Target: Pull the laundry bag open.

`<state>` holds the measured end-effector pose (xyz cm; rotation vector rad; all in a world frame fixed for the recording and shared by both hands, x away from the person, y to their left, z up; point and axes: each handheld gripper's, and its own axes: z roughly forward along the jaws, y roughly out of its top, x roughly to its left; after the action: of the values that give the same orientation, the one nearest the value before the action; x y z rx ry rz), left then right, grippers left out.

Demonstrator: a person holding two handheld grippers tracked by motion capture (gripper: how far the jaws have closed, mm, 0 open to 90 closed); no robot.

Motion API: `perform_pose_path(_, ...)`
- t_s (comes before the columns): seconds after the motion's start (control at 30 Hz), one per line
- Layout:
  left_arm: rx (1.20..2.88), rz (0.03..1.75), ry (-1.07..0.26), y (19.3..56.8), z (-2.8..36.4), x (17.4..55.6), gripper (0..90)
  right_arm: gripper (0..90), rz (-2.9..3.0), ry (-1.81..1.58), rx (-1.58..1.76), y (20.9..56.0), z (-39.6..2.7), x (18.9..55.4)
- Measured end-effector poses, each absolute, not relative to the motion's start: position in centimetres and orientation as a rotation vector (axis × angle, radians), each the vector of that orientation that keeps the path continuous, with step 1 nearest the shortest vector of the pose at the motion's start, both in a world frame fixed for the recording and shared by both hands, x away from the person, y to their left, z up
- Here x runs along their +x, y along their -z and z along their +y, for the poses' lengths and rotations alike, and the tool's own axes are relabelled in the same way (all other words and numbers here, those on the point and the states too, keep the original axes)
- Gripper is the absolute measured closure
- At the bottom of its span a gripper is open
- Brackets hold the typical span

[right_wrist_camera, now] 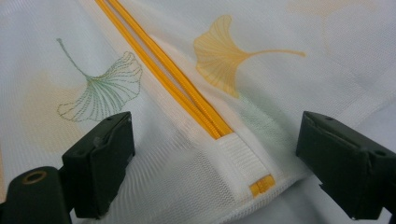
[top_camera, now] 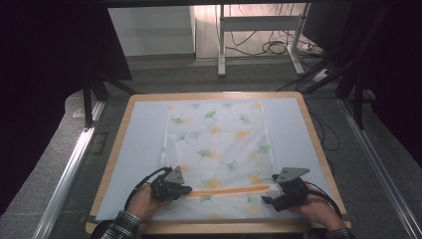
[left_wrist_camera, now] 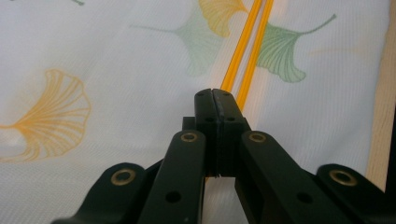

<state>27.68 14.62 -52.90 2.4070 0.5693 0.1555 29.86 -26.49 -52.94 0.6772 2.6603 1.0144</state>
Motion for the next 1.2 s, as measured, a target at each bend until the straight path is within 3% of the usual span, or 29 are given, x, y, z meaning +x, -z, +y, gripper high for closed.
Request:
perform_pose_path(0.4, 2.421, 0.601, -0.227, 52.9, 16.1, 27.5, 90.0, 11.1, 2.659, -1.012, 0.679, 52.9, -26.5, 29.8)
perform_pose_path(0.77, 2.279, 0.622, -0.155, 52.4, 15.9, 27.7, 88.0, 10.2, 2.673, -0.970, 0.677, 52.7, -26.1, 30.0)
perform_pose_path(0.93, 2.343, 0.605, -0.167, 52.8, 14.3, 27.7, 87.7, 8.2, 2.678, -0.944, 0.679, 52.5, -25.3, 30.0)
perform_pose_path(1.2, 2.399, 0.575, -0.219, 53.0, 15.3, 27.1, 89.9, 5.6, 2.690, -0.964, 0.670, 52.8, -25.0, 30.0)
